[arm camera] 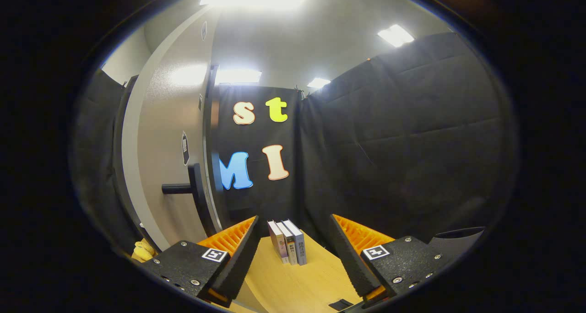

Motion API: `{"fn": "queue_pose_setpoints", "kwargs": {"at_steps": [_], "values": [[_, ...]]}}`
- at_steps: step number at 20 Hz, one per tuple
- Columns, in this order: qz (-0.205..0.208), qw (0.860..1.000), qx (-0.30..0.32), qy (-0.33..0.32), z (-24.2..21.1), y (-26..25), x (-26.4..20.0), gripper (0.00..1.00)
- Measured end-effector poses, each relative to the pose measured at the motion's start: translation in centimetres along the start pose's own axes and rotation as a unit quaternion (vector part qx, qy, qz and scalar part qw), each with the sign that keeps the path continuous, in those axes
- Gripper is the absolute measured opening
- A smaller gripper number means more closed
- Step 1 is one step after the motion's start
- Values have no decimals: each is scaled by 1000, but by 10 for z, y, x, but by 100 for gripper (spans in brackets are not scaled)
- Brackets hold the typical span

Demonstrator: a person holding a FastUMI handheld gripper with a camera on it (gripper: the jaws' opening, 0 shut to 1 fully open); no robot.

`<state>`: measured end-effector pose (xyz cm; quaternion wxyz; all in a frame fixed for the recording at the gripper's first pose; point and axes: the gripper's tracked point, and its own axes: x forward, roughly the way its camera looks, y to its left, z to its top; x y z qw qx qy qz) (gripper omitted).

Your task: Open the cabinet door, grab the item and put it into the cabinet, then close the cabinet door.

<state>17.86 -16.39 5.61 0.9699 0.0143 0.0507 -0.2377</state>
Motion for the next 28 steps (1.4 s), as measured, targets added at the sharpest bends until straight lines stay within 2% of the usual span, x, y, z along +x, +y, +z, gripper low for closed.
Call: {"fn": "queue_pose_setpoints", "kwargs": {"at_steps": [9,20,28], "values": [[16,1000,-10,15,-9,25,-17,91],[84,996,-15,-1,-11,103,-49,91],[130,991,-5,-8,-15,147,-53,91]]}}
